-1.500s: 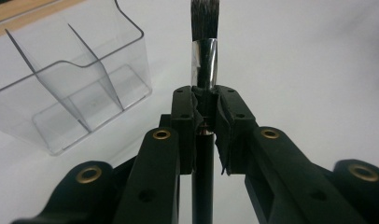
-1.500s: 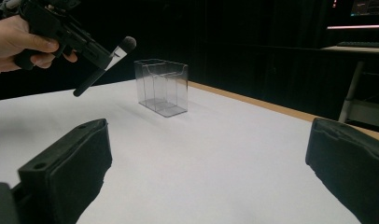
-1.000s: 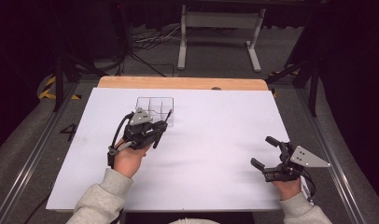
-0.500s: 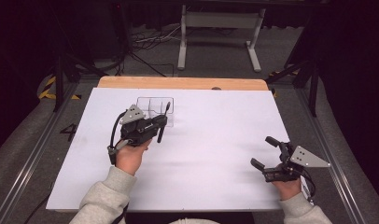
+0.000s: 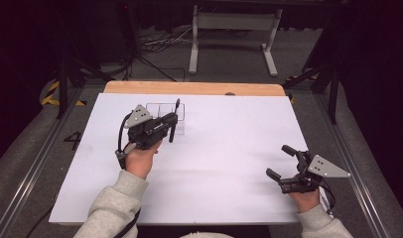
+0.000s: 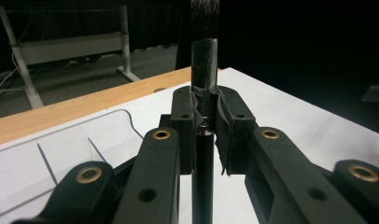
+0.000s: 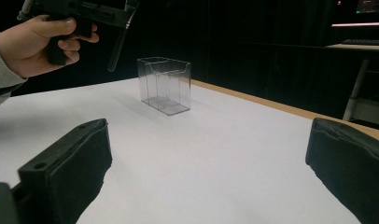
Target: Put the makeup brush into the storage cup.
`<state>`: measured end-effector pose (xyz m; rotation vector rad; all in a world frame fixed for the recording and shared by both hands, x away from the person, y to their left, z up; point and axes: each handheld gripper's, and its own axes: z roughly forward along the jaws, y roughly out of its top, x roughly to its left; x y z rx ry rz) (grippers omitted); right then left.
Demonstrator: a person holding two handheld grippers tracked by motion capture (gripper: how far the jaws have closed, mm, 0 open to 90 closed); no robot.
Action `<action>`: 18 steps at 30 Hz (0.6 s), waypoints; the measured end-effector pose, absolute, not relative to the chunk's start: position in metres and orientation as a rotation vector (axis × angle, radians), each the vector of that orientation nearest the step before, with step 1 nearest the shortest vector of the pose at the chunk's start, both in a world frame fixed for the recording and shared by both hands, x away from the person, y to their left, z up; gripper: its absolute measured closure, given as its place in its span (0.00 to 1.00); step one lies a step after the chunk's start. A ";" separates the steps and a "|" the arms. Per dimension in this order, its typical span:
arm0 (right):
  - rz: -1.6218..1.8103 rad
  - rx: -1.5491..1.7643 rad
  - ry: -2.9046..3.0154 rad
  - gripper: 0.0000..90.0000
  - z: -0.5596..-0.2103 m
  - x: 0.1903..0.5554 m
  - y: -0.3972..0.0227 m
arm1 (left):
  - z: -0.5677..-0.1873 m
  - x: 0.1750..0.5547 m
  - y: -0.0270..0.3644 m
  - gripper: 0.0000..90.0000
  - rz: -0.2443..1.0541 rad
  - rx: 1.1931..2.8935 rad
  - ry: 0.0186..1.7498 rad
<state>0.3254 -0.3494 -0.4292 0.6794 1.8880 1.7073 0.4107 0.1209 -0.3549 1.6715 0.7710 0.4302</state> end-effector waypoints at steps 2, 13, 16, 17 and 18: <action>1.708 0.680 1.888 0.01 -0.429 0.325 -0.349 | -0.353 0.412 0.120 0.88 0.435 1.673 0.768; 1.712 0.685 1.891 0.01 -0.430 0.326 -0.349 | -0.344 0.428 0.115 0.88 0.467 1.665 0.793; 1.713 0.682 1.891 0.01 -0.430 0.326 -0.350 | -0.342 0.433 0.113 0.88 0.470 1.659 0.799; 1.714 0.684 1.891 0.01 -0.430 0.326 -0.350 | -0.342 0.434 0.113 0.88 0.470 1.660 0.799; 1.716 0.686 1.892 0.01 -0.430 0.326 -0.350 | -0.342 0.437 0.113 0.88 0.471 1.657 0.800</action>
